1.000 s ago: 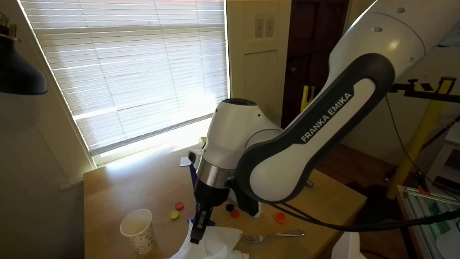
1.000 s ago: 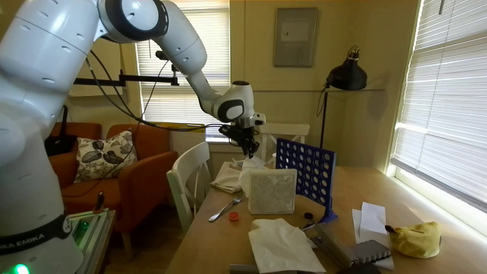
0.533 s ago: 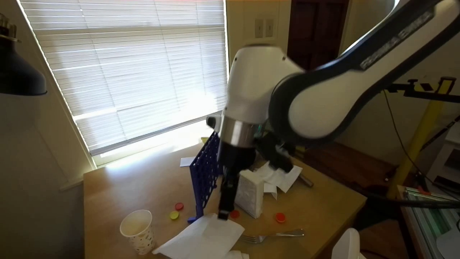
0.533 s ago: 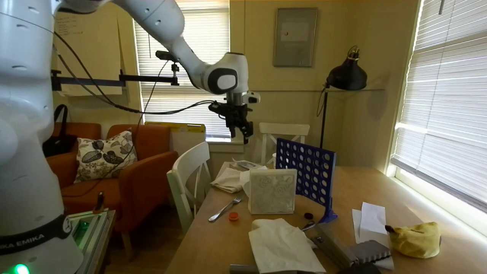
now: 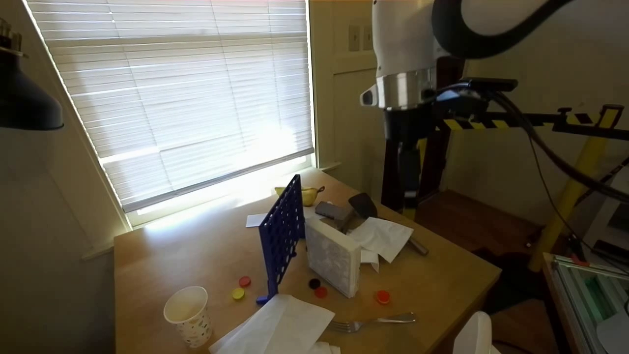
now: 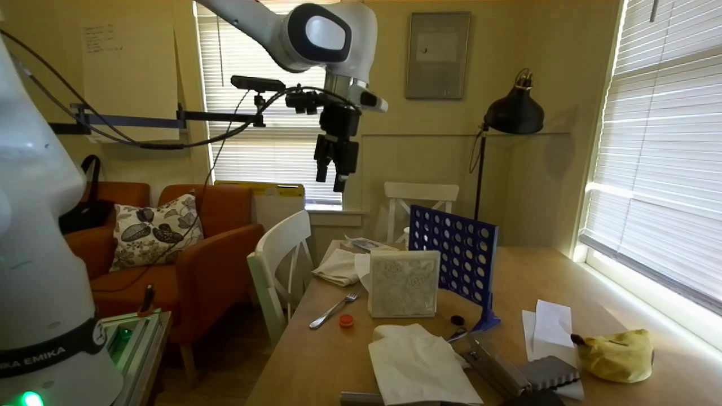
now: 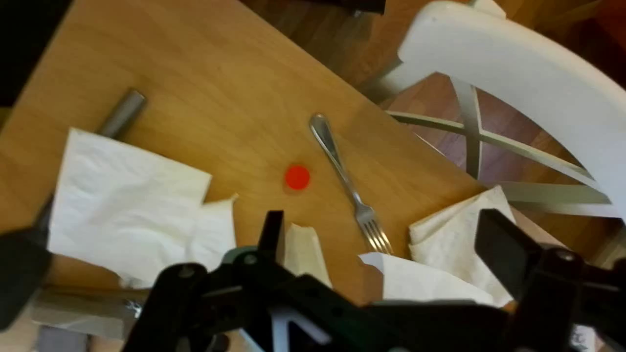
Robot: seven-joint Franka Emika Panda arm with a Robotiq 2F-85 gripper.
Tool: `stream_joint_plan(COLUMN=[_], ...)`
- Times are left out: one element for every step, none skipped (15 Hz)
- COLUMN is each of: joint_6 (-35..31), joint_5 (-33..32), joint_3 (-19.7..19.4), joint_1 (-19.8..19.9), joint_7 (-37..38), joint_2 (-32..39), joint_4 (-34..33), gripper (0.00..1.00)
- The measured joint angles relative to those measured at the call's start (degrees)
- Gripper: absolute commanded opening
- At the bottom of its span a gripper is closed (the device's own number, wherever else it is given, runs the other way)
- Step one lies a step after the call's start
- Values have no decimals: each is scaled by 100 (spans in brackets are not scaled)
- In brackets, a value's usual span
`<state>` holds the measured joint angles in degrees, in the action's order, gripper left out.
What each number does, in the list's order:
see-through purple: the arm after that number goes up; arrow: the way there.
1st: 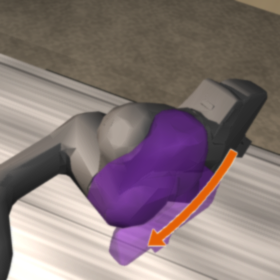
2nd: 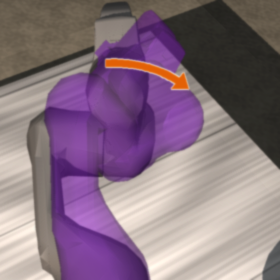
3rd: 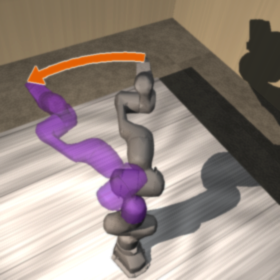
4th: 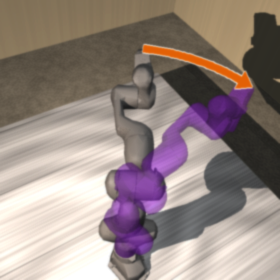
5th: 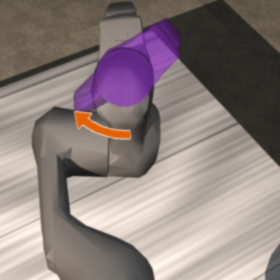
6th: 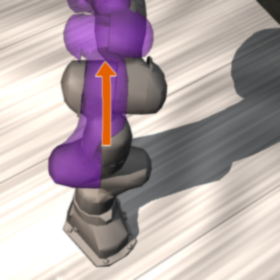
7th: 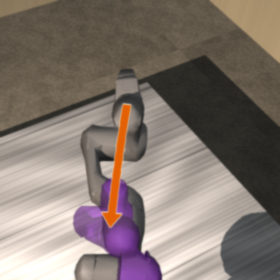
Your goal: Pick up the tissue paper and put it on the right and move one piece to the left
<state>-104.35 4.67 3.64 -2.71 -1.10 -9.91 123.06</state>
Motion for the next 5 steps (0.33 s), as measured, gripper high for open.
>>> stream_joint_plan(joint_6=[244,425,512,546,552], joint_5=[-5,-6,-6,-6,-6], joint_3=[-171,-336,-455,-524,-538], joint_1=[139,274,374,433,449], joint_7=[0,-2,-19,-25,-25], joint_2=[-62,-79,-74,-63,-53], joint_4=[-21,-47,-59,-60,-60], gripper=[100,100,100,100,100])
